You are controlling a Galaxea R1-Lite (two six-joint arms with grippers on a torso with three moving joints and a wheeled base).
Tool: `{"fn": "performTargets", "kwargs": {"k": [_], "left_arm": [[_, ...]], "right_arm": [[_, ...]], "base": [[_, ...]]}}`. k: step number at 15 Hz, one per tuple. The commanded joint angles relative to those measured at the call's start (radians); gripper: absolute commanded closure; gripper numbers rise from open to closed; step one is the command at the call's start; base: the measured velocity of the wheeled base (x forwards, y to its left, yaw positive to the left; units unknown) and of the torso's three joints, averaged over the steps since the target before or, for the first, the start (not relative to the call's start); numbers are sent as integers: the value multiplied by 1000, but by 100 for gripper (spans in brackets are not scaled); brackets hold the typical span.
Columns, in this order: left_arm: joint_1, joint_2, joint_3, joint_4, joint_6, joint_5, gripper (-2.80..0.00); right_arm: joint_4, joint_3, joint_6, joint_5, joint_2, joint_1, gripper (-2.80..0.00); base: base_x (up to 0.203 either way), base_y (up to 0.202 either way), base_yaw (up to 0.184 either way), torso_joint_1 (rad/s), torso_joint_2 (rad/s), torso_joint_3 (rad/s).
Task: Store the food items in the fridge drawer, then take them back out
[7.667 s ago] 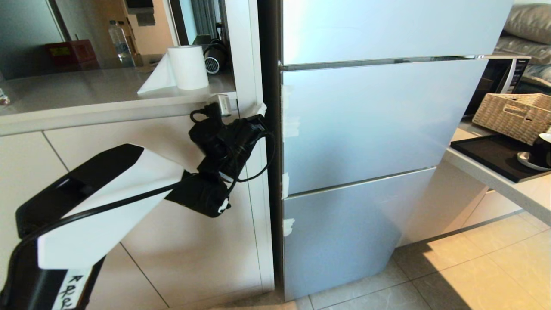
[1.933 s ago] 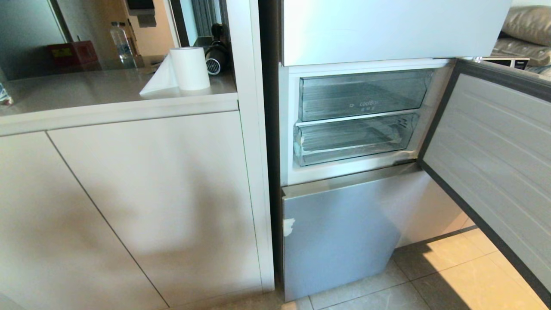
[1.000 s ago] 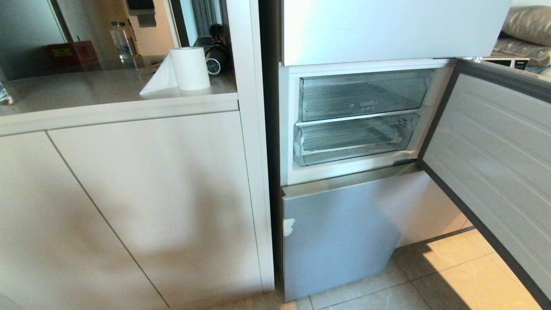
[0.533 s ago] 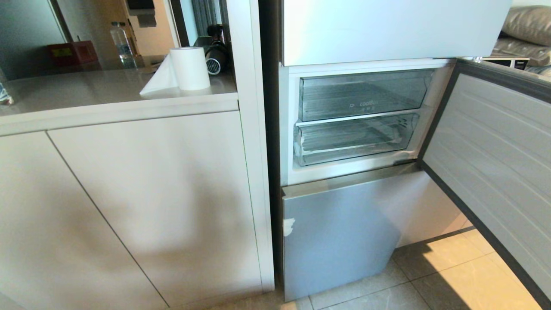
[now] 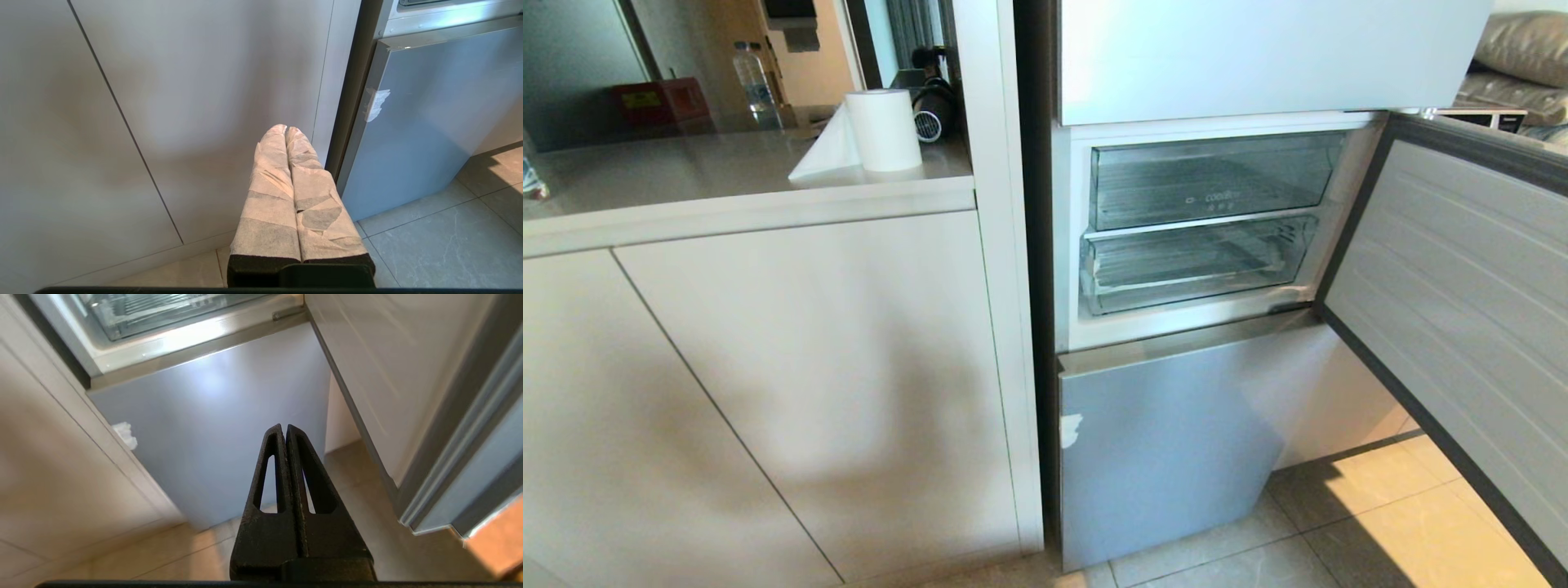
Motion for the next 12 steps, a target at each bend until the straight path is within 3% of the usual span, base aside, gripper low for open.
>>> {"fn": "performTargets", "kwargs": {"k": [1,4,7,12], "left_arm": [[1,1,2,0,0,0,0],[1,1,2,0,0,0,0],[1,1,2,0,0,0,0],[1,1,2,0,0,0,0]], "right_arm": [[-35,-68,23,-4,260,0,0],[-190,-136,65,-35,546,-20,0],[-355,-198,93,-86,757,-90,0],[-437,-268,133,-118,880,-197,0]], "base": [[0,0,0,0,0,0],[0,0,0,0,0,0],[0,0,0,0,0,0],[0,0,0,0,0,0]]}}
